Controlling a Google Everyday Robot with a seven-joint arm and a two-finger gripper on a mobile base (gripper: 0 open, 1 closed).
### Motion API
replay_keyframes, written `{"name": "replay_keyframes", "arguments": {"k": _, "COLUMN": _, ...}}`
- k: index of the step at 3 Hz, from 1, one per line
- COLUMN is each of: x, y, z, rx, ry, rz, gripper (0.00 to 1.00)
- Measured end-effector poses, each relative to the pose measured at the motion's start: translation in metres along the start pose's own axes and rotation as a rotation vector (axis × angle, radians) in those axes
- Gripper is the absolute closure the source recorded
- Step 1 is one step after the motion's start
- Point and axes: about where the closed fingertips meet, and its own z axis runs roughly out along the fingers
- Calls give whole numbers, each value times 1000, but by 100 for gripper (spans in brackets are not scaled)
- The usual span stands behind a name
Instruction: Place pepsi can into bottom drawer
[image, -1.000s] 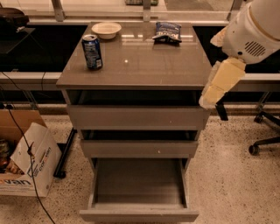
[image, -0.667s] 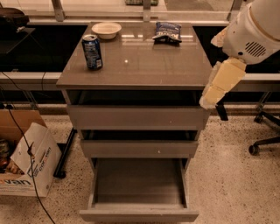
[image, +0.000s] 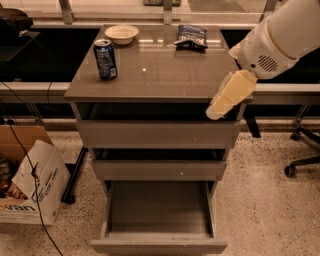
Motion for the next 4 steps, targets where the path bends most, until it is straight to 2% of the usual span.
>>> {"name": "replay_keyframes", "arguments": {"k": 2, "x": -50, "y": -36, "z": 56, "rx": 34, "ry": -154, "rz": 21, "gripper": 0}}
{"name": "replay_keyframes", "arguments": {"k": 4, "x": -102, "y": -64, "z": 113, "rx": -5, "ry": -266, "rz": 9, "gripper": 0}}
